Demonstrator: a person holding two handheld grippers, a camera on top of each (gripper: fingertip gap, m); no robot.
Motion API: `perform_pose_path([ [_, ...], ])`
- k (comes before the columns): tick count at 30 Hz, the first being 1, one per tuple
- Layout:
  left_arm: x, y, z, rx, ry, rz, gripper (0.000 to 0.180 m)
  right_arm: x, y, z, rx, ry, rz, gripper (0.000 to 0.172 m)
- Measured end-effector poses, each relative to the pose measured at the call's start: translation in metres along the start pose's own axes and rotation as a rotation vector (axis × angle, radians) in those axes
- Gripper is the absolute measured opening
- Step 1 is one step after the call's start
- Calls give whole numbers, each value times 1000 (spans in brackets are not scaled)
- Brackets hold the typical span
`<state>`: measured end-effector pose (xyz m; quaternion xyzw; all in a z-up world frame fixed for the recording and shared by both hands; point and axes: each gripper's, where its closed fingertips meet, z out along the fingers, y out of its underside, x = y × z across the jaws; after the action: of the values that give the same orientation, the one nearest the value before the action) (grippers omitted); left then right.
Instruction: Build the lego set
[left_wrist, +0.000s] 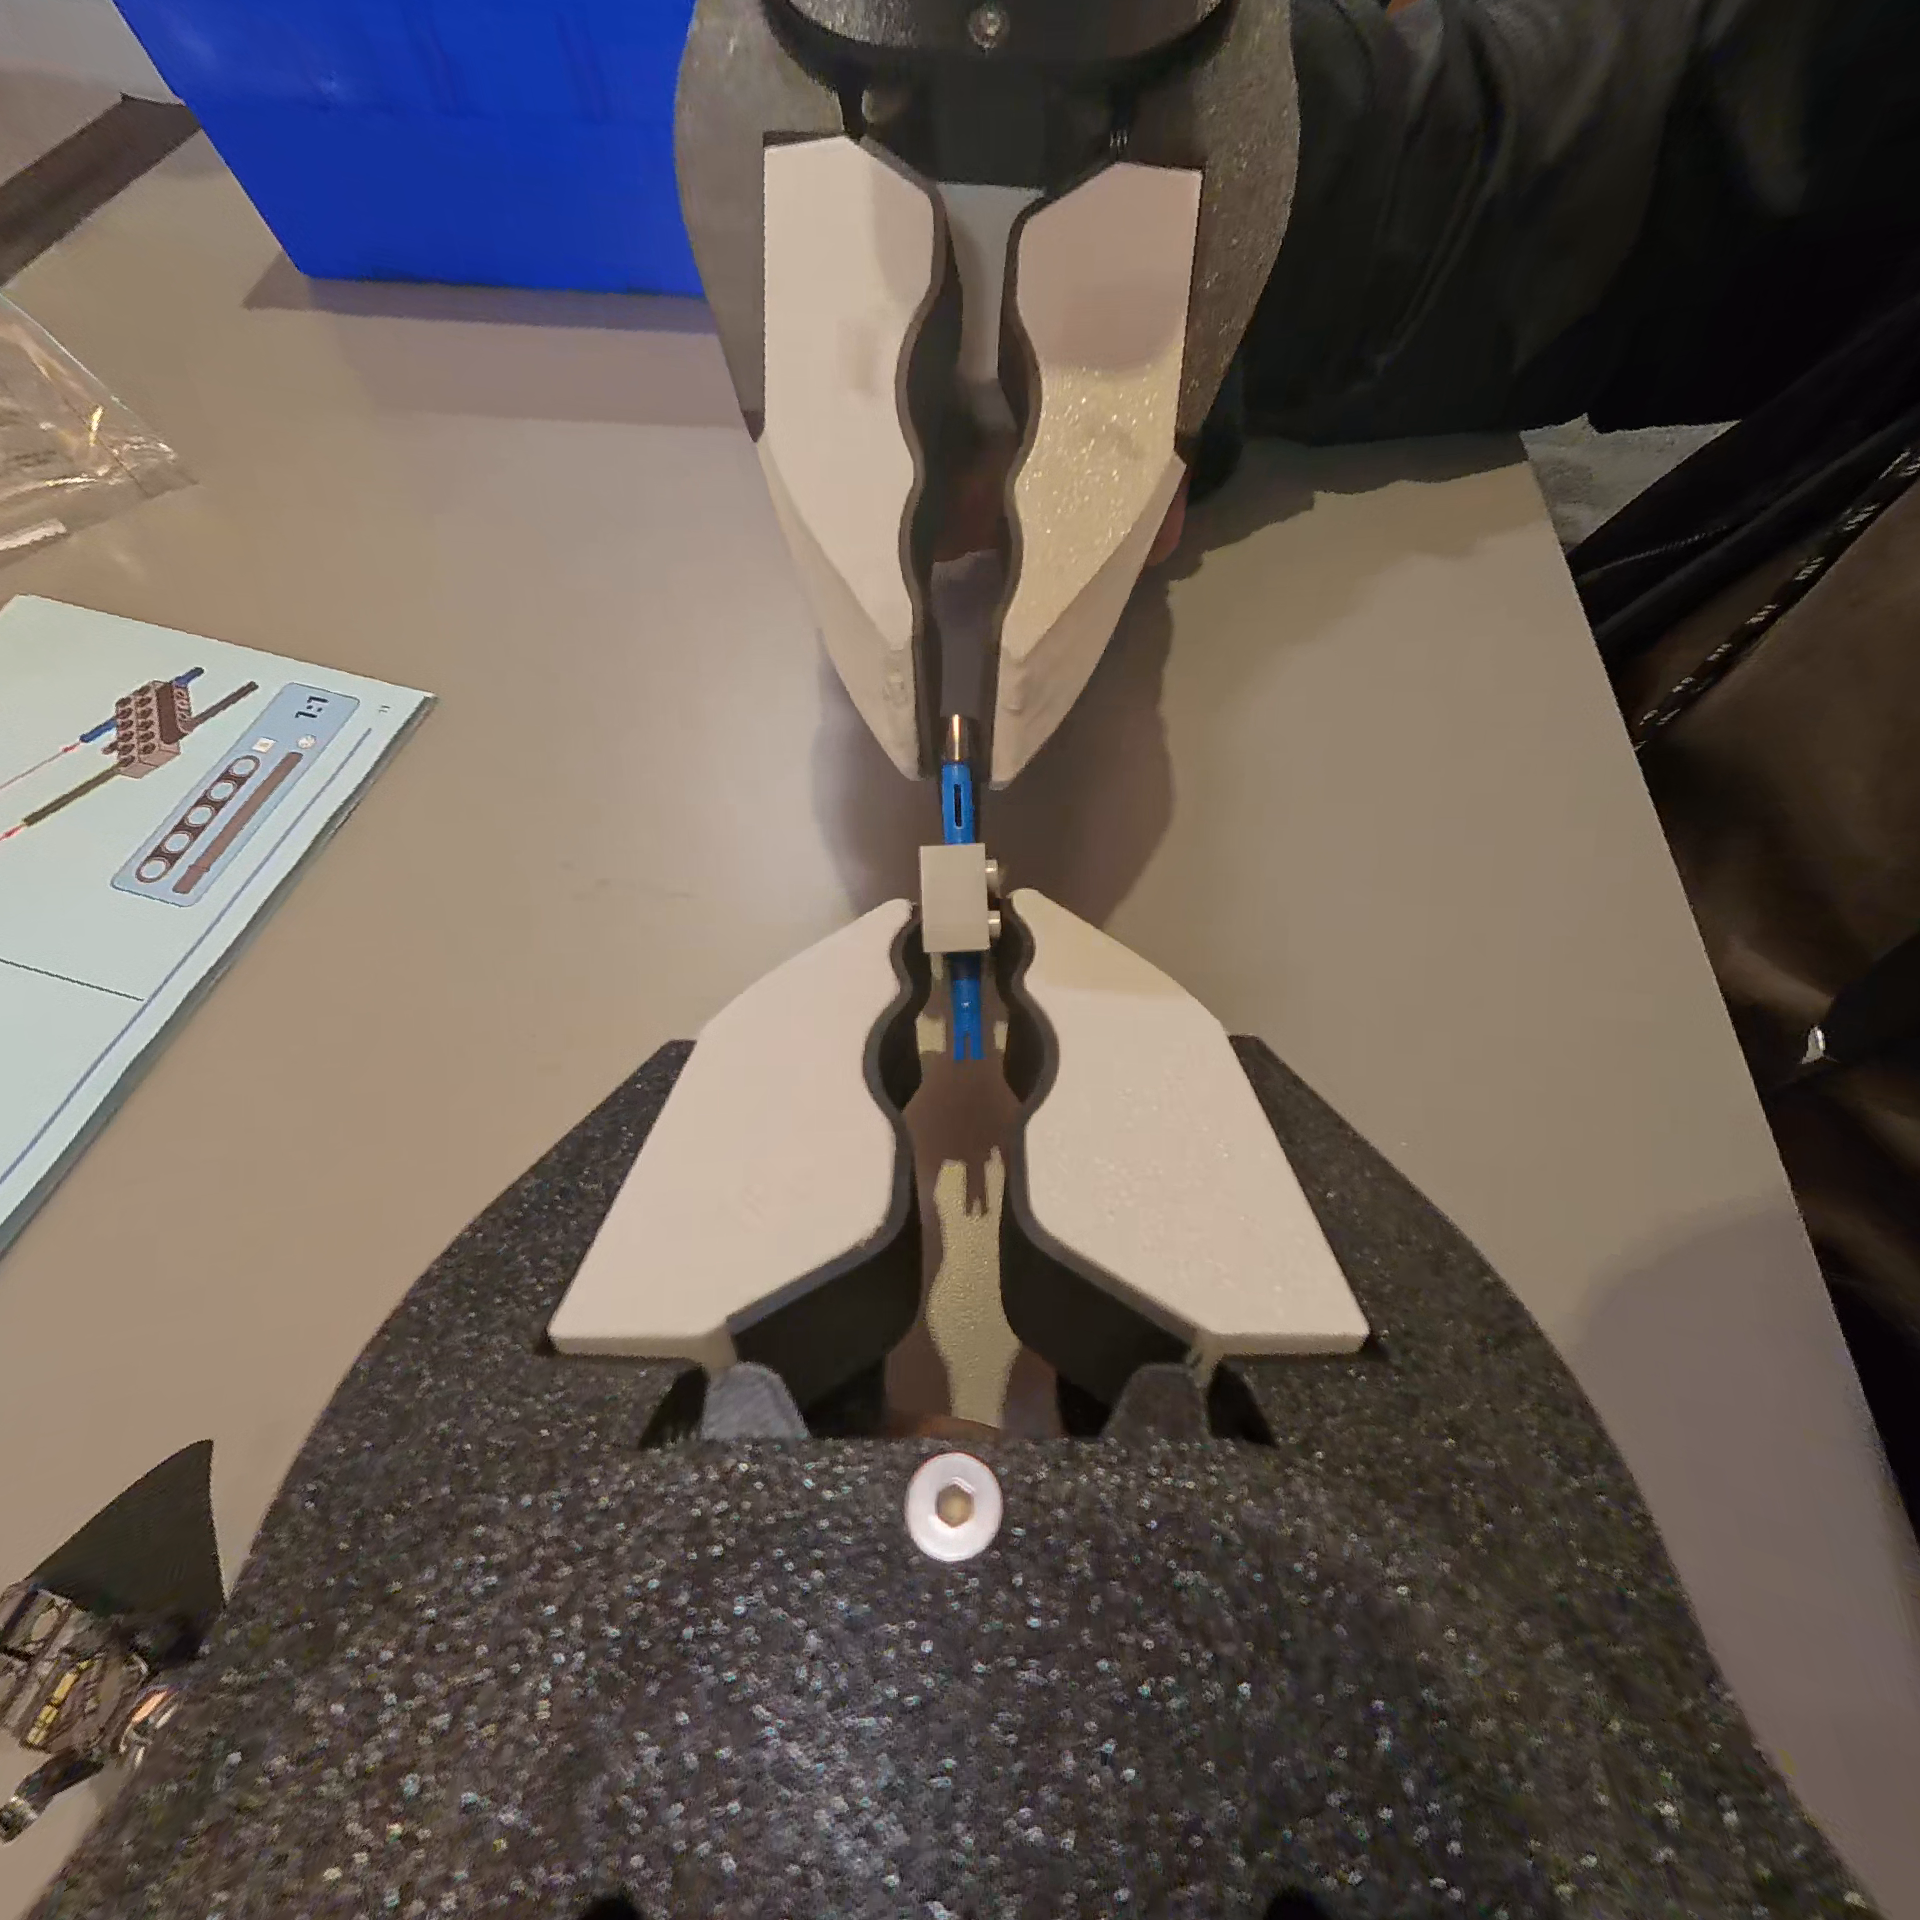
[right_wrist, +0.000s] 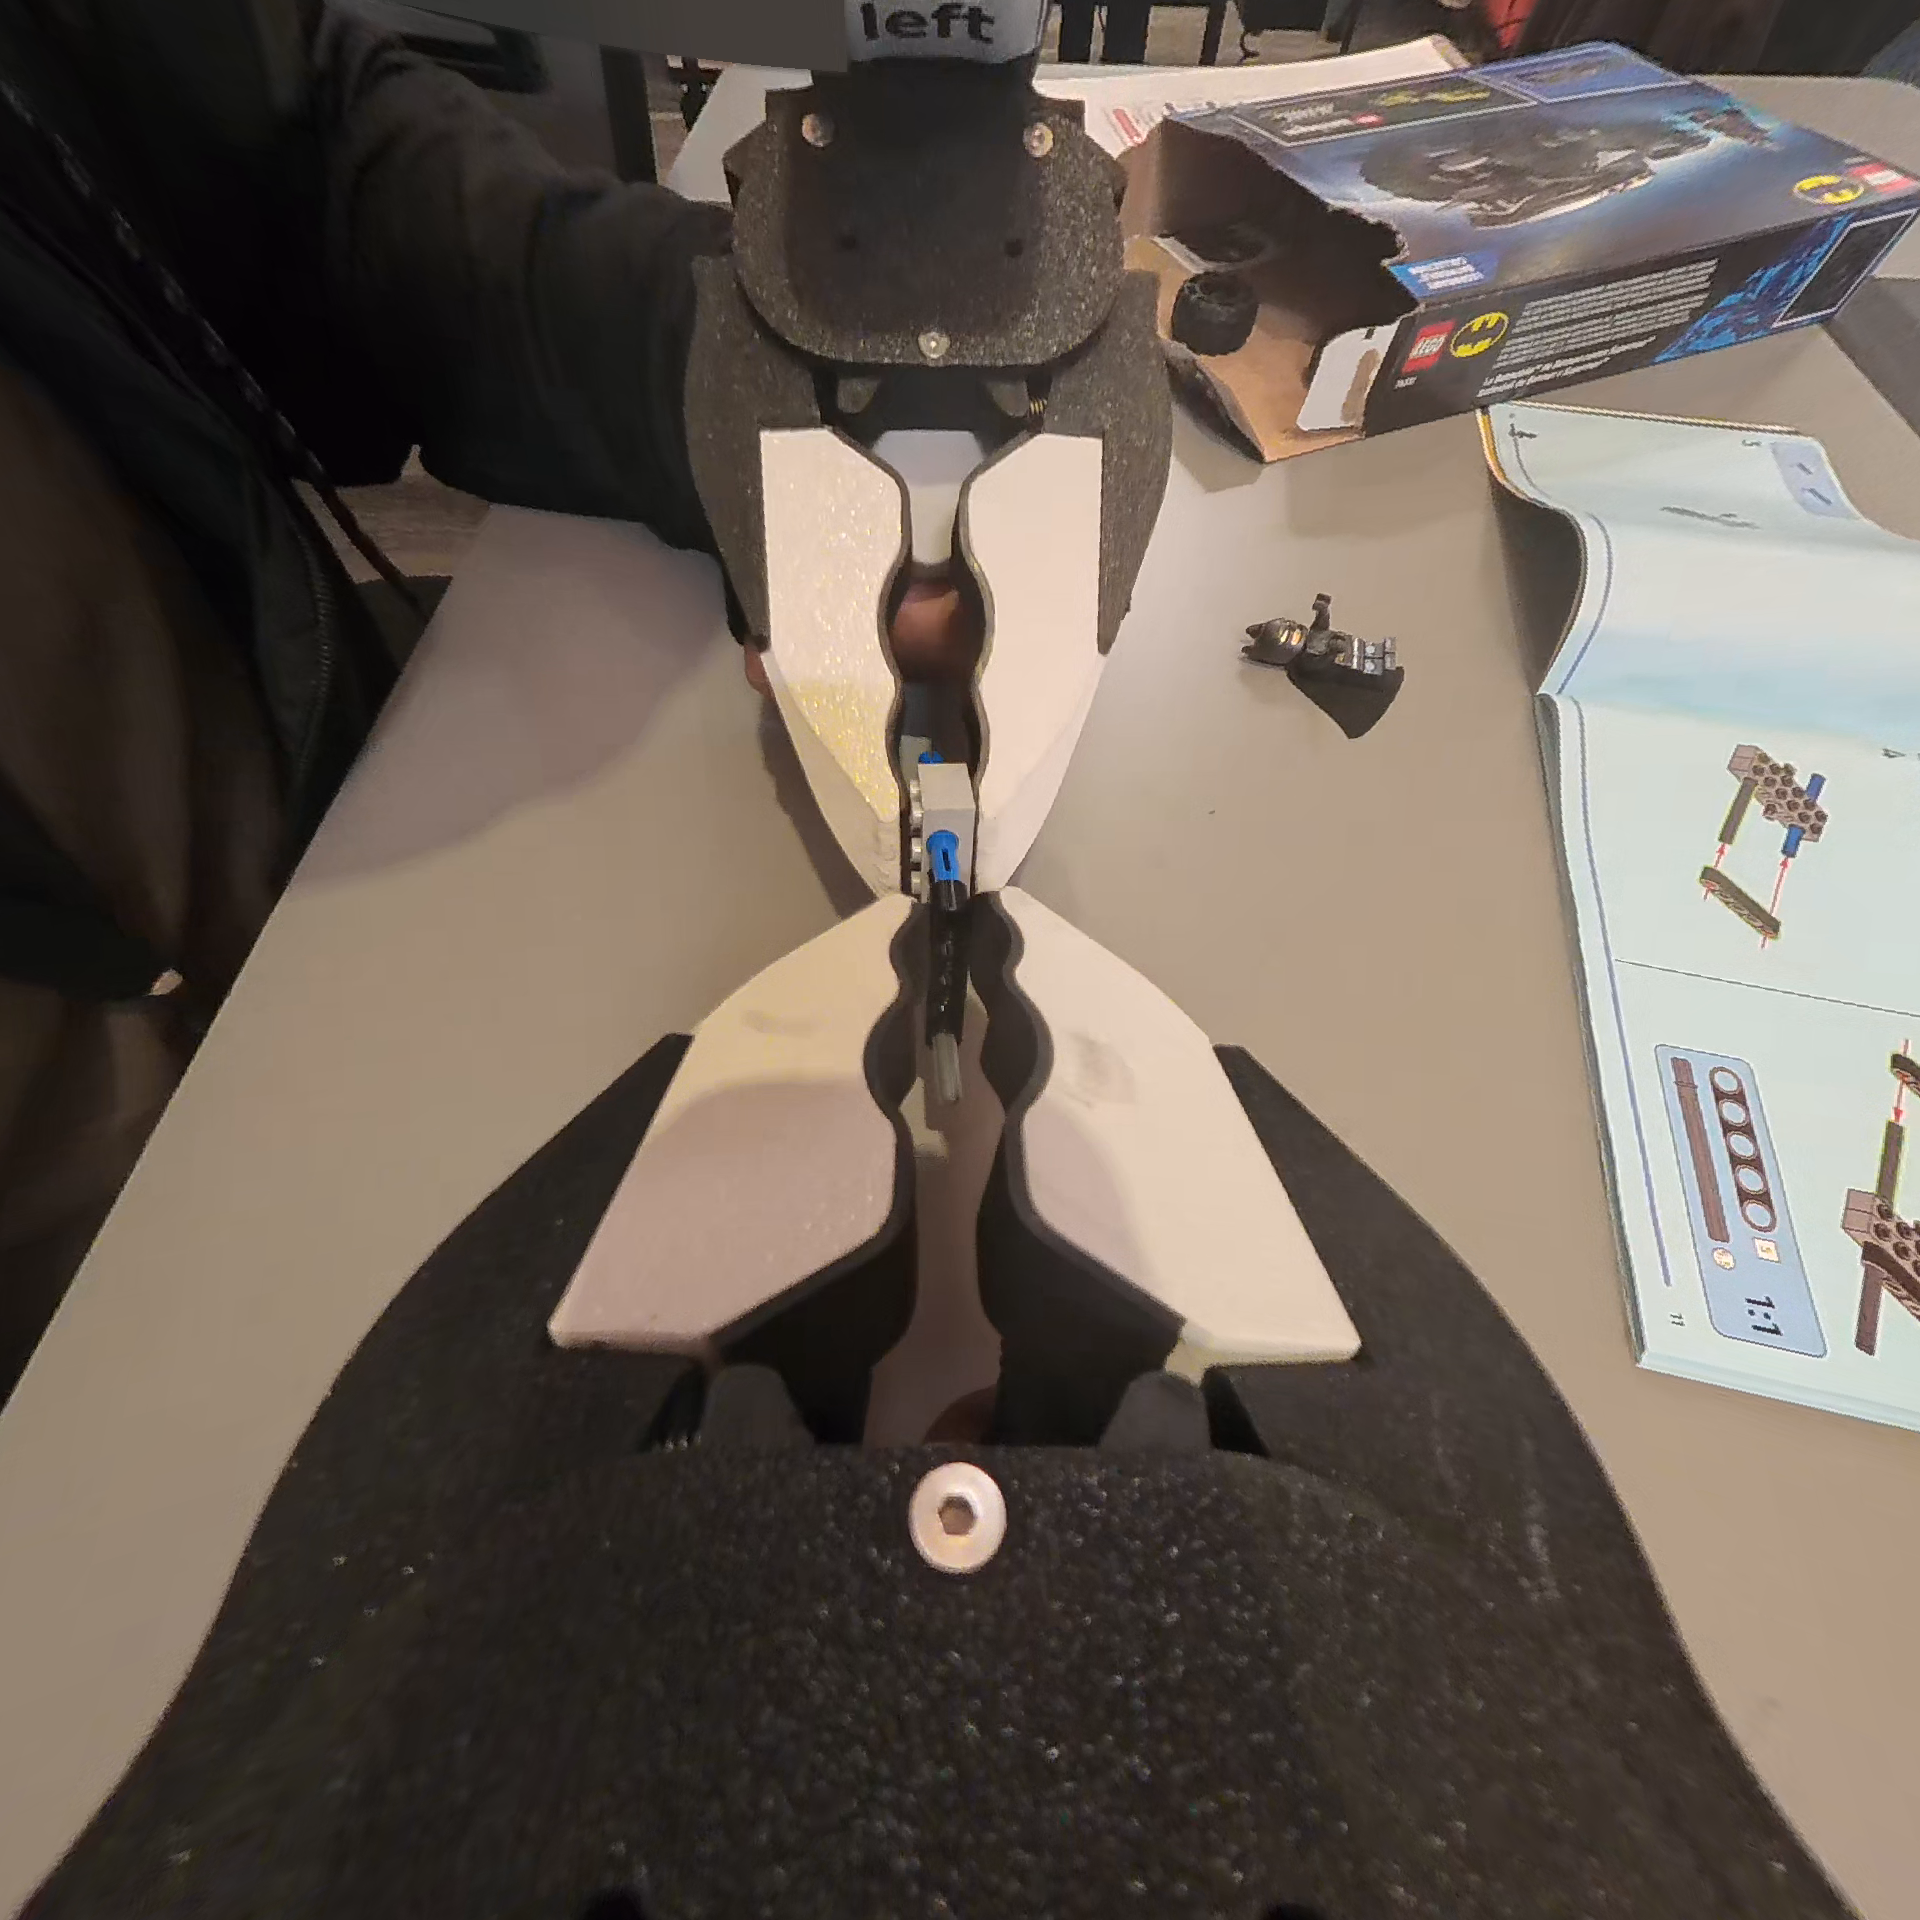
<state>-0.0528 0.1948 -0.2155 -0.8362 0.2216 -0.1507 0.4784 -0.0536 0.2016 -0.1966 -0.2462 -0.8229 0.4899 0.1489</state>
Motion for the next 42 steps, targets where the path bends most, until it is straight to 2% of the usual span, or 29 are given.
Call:
perform_pose_path([
  [11, -1, 7, 4, -52, -24, 34, 10, 0, 7, 5, -52, 11, -16, 7],
  [15, -4, 4, 3, -27, -38, 26, 11, 3, 2, 4, -21, 35, -9, 8],
  [19, -8, -15, -5, 104, -35, -50, 11, 12, -21, 1, 108, 129, 1, 11],
  [23, -14, -18, -6, 134, -68, -75, 12, 18, -27, 1, 112, 242, -70, 31],
  [29, -36, -31, -21, 296, -101, -260, 12, 34, -41, -12, 168, 443, -161, 38],
  [34, -43, -37, -28, 404, -63, -394, 12, 39, -40, -3, 93, 606, -295, 47],
  [37, -43, -38, -27, 405, -67, -393, 12, 43, -39, -1, 52, 688, -362, 50],
  [42, -39, -39, -23, 391, -74, -367, 12, 45, -37, 4, 35, 722, -346, 52],
])
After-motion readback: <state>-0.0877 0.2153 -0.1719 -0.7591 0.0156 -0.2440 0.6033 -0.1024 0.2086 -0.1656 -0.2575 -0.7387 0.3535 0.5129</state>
